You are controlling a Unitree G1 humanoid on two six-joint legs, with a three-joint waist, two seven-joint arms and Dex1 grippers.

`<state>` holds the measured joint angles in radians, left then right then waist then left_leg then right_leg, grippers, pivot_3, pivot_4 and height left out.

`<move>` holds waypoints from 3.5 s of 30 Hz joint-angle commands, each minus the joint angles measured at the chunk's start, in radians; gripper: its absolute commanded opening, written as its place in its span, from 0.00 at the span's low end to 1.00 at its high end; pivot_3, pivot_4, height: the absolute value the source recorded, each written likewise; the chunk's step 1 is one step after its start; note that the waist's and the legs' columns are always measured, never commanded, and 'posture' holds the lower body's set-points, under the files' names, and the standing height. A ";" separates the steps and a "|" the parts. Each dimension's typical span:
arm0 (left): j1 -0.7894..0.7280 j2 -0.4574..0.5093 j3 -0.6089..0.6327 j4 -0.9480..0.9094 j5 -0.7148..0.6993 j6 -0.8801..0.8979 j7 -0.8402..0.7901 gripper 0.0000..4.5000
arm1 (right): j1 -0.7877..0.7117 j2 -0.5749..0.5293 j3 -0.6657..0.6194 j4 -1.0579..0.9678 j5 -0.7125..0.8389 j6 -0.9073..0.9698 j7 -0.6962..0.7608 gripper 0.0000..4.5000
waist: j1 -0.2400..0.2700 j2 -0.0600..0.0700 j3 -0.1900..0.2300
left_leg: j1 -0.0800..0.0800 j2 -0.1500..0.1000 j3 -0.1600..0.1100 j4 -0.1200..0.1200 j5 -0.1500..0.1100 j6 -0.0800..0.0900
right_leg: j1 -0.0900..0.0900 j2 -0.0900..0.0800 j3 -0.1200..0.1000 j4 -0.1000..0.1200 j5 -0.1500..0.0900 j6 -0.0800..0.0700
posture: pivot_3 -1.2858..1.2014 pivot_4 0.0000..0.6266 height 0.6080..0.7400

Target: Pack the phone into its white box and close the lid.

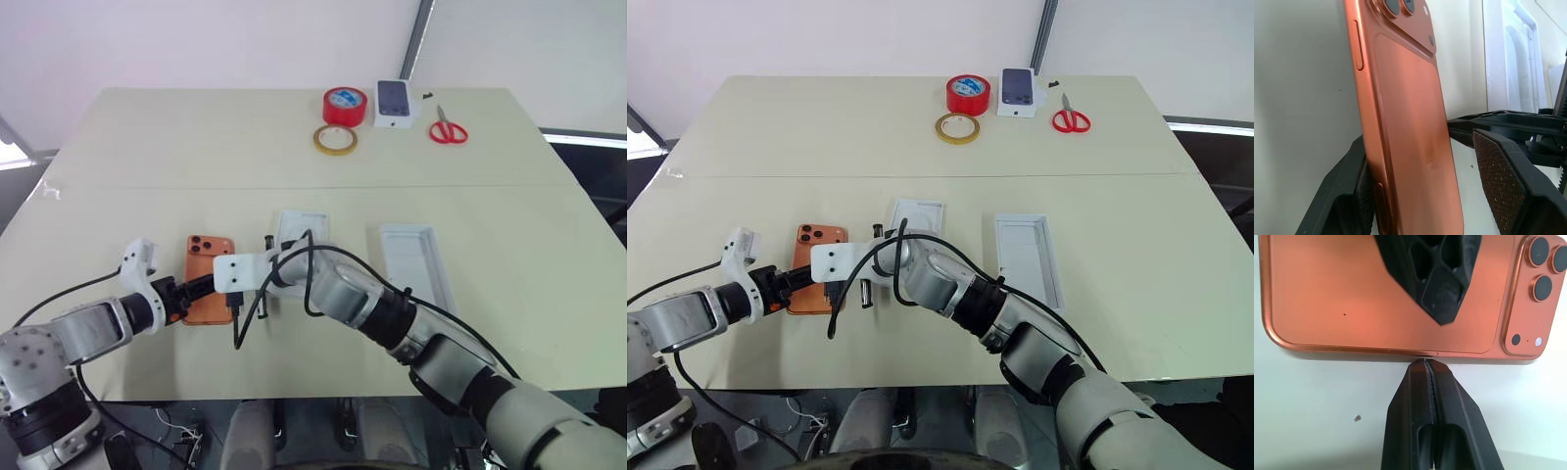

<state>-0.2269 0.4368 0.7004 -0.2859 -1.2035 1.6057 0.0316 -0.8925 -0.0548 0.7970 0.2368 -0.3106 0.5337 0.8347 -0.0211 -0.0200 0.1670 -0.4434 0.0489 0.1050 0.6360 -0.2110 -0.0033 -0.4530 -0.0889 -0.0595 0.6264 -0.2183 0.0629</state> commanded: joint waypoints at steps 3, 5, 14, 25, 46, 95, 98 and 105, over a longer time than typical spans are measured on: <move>0.011 0.011 0.050 0.015 -0.048 0.009 0.049 0.67 | 0.000 0.000 -0.018 -0.044 -0.009 -0.004 0.012 0.00 | 0.000 0.000 0.000 | 0.000 0.000 0.000 -0.001 0.000 0.000 | -0.001 0.000 0.000 0.000 0.000 0.000 | 0.52 0.24 1.00; 0.014 0.020 0.054 0.022 -0.060 0.009 0.057 0.67 | -0.002 -0.003 -0.021 -0.051 -0.008 -0.002 0.015 0.00 | 0.000 0.000 0.000 | 0.000 0.000 0.000 -0.002 0.000 -0.001 | -0.002 0.000 0.000 0.000 0.000 0.000 | 0.52 0.24 1.00; 0.039 0.052 0.057 0.044 -0.127 -0.002 0.094 0.01 | 0.004 -0.007 -0.020 -0.066 -0.010 -0.001 0.019 0.00 | -0.006 -0.001 -0.001 | 0.000 0.000 0.000 -0.004 0.001 -0.002 | -0.004 0.000 0.000 0.000 0.000 -0.001 | 0.52 0.24 1.00; 0.062 0.130 -0.037 0.083 -0.632 -0.346 0.361 0.01 | -0.004 -0.045 -0.184 -0.254 0.088 0.098 0.058 0.00 | -0.018 -0.005 0.001 | -0.002 0.000 -0.001 -0.006 0.001 -0.002 | -0.006 -0.001 0.001 -0.001 0.001 -0.003 | 0.52 0.24 1.00; -0.236 0.031 -0.612 0.262 -0.719 -0.580 0.440 0.01 | 0.343 -0.514 -0.660 -0.613 0.580 0.190 0.236 0.00 | 0.010 -0.004 0.002 | -0.001 0.000 0.002 -0.004 0.003 0.003 | 0.007 0.008 -0.002 -0.013 0.002 -0.003 | 0.52 0.24 1.00; -0.303 0.192 -0.585 0.170 -0.495 -0.394 0.257 0.99 | 0.415 -0.676 -0.665 -0.492 0.550 0.064 0.123 0.00 | 0.033 -0.005 0.003 | -0.001 0.001 0.000 0.004 0.002 0.005 | 0.011 0.008 -0.002 -0.012 0.001 -0.002 | 0.52 0.24 1.00; -0.297 0.280 -0.601 0.111 -0.277 -0.435 0.179 0.94 | 0.366 -0.666 -0.610 -0.482 0.499 0.092 0.093 0.00 | 0.029 -0.005 0.004 | -0.001 0.000 0.000 0.004 0.002 0.005 | 0.011 0.008 -0.003 -0.012 0.001 -0.003 | 0.52 0.24 1.00; -0.246 0.383 -0.672 0.078 0.096 -0.537 -0.061 0.27 | 0.274 -0.629 -0.501 -0.428 0.394 0.143 0.032 0.00 | 0.034 -0.005 0.004 | -0.002 0.001 0.001 0.001 0.000 0.001 | 0.009 0.007 -0.002 -0.014 0.001 -0.003 | 0.52 0.24 1.00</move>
<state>-0.4722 0.8058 0.0356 -0.1797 -1.1655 1.1006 0.0251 -0.5888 -0.6858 0.2938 -0.1870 0.1073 0.6796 0.8752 0.0124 -0.0245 0.1707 -0.4462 0.0493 0.1057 0.6367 -0.2108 -0.0018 -0.4447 -0.0825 -0.0620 0.6123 -0.2171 0.0601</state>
